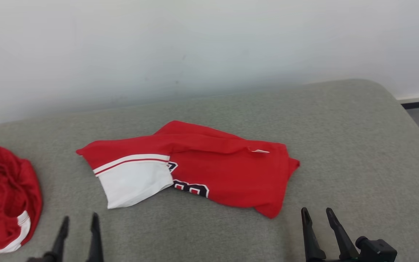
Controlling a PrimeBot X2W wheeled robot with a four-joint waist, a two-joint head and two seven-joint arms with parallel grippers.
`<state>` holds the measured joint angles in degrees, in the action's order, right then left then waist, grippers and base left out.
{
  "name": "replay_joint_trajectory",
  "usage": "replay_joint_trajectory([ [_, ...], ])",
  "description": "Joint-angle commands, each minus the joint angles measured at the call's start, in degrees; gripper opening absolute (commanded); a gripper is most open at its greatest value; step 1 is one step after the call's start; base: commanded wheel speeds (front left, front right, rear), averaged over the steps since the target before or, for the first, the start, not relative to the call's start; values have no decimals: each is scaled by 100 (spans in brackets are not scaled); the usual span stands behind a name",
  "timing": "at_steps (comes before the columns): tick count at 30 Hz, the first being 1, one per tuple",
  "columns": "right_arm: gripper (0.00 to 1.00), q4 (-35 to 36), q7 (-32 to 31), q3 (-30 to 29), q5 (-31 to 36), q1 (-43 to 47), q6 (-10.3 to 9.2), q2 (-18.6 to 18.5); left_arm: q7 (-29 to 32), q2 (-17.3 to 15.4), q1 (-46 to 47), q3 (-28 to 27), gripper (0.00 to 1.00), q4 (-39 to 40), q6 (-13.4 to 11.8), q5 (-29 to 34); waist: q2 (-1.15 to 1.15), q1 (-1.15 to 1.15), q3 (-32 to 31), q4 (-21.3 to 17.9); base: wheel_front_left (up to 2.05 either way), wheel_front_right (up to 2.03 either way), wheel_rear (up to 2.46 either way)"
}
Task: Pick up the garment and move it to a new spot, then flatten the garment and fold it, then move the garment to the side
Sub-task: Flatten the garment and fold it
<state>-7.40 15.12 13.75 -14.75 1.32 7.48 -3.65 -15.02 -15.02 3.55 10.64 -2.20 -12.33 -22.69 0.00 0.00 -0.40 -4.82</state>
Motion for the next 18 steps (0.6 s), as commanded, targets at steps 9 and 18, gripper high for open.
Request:
replay_joint_trajectory([
  [9,100,-1200,3,-233,-636,-539,2,47,-18,648,-481,114,100,130,314,551,0,0,-30,765,0,0,0],
  [18,100,-2437,3,-700,-1264,-1365,2,72,-19,912,-368,377,100,24,585,954,0,0,66,1293,0,0,0],
])
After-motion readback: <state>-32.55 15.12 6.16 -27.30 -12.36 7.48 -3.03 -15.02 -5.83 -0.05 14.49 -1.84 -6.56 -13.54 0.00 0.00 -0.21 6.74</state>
